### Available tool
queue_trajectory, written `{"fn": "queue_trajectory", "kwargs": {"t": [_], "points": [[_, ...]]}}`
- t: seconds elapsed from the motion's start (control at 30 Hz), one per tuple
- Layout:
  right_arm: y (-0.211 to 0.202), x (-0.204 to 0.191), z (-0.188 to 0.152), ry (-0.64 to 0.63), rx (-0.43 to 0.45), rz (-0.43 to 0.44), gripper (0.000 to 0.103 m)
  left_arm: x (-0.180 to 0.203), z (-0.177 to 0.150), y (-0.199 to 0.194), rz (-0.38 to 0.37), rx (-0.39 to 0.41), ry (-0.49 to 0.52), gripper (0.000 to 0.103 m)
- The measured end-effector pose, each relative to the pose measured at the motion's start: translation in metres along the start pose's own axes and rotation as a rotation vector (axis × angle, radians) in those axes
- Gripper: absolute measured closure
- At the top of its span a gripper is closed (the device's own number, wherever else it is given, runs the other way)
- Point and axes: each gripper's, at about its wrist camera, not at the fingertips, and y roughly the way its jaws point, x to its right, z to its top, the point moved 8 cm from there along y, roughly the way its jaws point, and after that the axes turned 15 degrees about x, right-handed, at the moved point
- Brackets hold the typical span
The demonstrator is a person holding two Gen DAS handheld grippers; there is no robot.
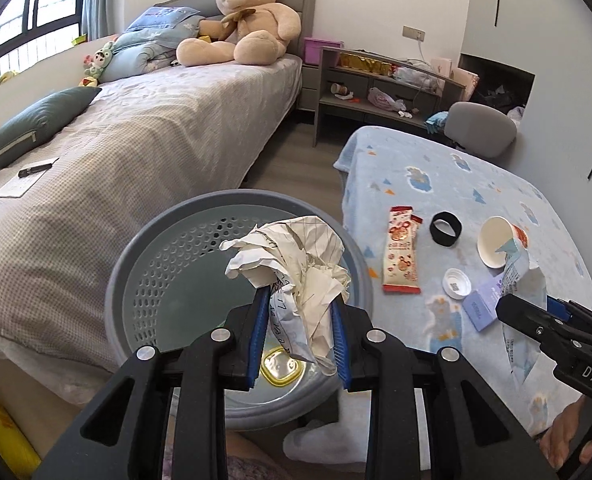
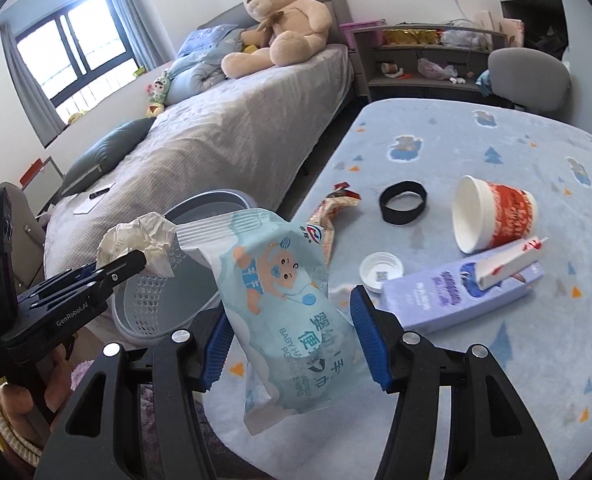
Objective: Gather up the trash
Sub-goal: 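Grasp the crumpled tissue with the left gripper and carry it over the basket, then open the left gripper over the grey basket while the right opens releasing the pouch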
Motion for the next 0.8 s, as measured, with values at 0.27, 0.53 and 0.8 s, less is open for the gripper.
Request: {"fn": "queue_trajectory", "kwargs": {"t": [0.27,0.53,0.8], "points": [[0.047,-0.056,0.007,-0.053,-0.032,0.065,0.048,-0.059,-0.001,0.018,0.081,0.003,-0.035,0.075],[0.084,-0.089,0.007,-0.083,-0.062,0.104,0.048,-0.097,-0.005,0.036,0.126,-0.008,-0.059,0.075],[0.11,-0.111,0.003,-0.117,-0.089,0.125,0.048,-0.109,-0.011,0.049,0.138,-0.024,-0.069,0.074]]}}
